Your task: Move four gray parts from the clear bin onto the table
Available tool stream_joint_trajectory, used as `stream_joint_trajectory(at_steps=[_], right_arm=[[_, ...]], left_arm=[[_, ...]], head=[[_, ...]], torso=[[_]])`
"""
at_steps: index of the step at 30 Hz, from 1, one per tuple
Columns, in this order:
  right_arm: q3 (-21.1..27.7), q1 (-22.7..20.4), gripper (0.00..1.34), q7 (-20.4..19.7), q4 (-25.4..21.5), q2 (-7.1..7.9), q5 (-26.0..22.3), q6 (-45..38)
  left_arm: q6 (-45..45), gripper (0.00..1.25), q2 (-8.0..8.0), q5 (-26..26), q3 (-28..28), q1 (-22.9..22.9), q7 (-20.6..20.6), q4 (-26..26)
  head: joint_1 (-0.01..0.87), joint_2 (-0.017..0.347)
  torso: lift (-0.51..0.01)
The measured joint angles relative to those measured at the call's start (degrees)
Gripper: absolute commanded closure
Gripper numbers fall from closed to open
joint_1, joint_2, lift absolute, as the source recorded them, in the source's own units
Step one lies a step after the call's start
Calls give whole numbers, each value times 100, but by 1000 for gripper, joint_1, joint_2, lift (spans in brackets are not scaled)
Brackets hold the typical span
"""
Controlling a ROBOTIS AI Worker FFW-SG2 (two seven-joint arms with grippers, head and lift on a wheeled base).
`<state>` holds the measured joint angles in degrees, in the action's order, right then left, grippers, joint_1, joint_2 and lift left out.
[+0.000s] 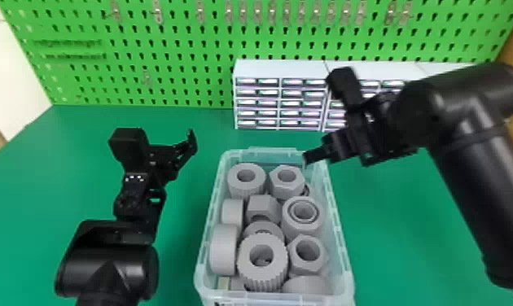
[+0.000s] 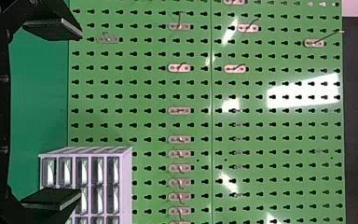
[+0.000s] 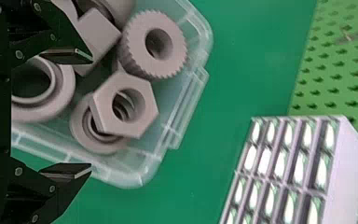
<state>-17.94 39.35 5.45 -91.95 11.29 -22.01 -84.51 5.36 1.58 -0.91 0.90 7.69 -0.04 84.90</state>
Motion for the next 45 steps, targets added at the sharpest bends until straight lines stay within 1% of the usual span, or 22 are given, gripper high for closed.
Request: stream_joint_trajectory(at_steps=[3,5,8,12,16,19,23,30,32,36,45], right_arm=[[405,-216,447,0,-316,26,220,172],[739,-428,447,0,-562,43,337,429],[1211,-805,447,0,-882,66,428,1044],[1754,-1393,447,0,-1219,61,559,2213],[2125,-1850,447,0,-1432,-4,808,3054],[2295,-2048,447,0,-1509,-38,919,3295],[2276,-2074,450,1,-1529,-4,918,3178],[1701,-1595,455,9,-1540,163,693,2140],[1576,-1494,455,9,-1542,184,614,1932],[1362,-1356,455,9,-1544,169,495,1665],[967,-1135,455,9,-1482,113,429,1328]], left_arm=[[0,98,0,2,4,-8,3,0],[0,98,0,2,2,-11,4,-7],[0,98,0,-3,-1,-11,4,-21],[0,98,0,-19,-1,-7,4,-47],[3,98,0,-49,13,-4,4,-77],[8,98,-4,-61,25,-4,3,-85],[9,98,-8,-66,22,-4,3,-88],[9,98,-9,-63,42,-4,3,-96],[9,98,-9,-60,55,-4,4,-101],[9,98,-9,-58,67,-4,4,-109],[9,98,-9,-57,68,4,4,-114]], head=[[693,72],[693,72],[693,72],[693,72],[693,72],[693,72],[693,72],[693,72],[693,72],[693,72],[693,72]], torso=[[-52],[-52],[-52],[-52],[-52],[-52],[-52],[-52],[-52],[-52],[-52]])
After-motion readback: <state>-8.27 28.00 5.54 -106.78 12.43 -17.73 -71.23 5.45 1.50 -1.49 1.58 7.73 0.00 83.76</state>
